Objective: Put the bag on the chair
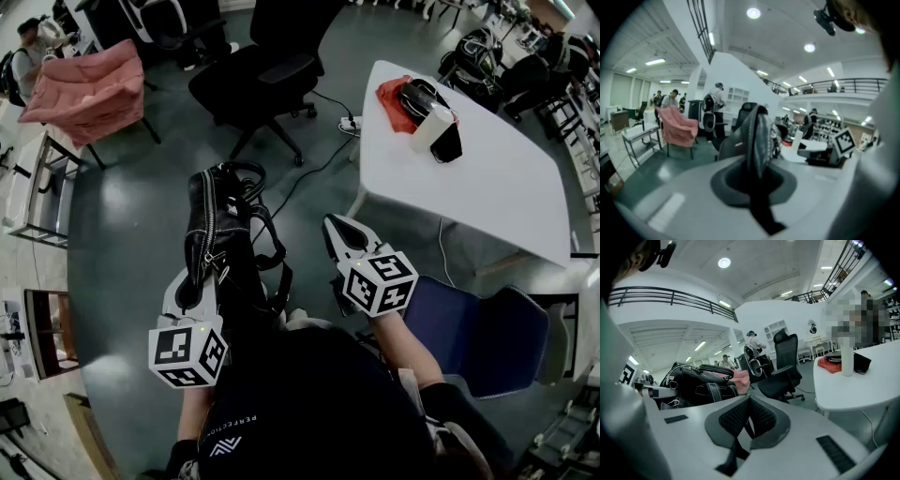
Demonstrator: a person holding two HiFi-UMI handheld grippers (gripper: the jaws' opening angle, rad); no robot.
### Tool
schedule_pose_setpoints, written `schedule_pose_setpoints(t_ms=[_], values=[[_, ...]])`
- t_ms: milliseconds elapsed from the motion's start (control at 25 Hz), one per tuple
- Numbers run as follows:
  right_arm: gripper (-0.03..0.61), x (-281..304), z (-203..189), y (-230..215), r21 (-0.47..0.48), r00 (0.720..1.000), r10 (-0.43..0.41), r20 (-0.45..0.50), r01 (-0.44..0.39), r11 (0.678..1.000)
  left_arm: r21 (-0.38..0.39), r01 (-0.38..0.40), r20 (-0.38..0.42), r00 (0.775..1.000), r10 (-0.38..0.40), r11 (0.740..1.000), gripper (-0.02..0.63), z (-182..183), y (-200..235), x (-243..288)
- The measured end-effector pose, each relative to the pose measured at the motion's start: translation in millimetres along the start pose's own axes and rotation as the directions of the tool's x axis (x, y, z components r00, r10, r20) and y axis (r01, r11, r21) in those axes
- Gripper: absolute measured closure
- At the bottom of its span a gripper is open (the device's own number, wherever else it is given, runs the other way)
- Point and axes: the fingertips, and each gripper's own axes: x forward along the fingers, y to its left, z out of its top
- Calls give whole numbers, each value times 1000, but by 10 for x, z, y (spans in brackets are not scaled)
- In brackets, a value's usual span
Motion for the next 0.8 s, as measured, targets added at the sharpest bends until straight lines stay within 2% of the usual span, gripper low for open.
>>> schedule_pose_setpoints(t_ms=[200,360,600,800], values=[[578,6,-17,-4,14,1000,6,2,-6,1000,5,3,-4,1000,-3,1000,598,-6,-14,16],[578,-14,-42,-8,72,999,52,12,-53,996,17,-8,-10,1000,8,1000,598,-24,-43,24],[577,34,-80,-2,90,995,98,10,-98,991,30,-28,-16,999,29,999,598,6,-26,13],[574,133,-115,192,98,985,172,15,-173,980,46,-20,-24,1000,21,999,598,21,12,73]])
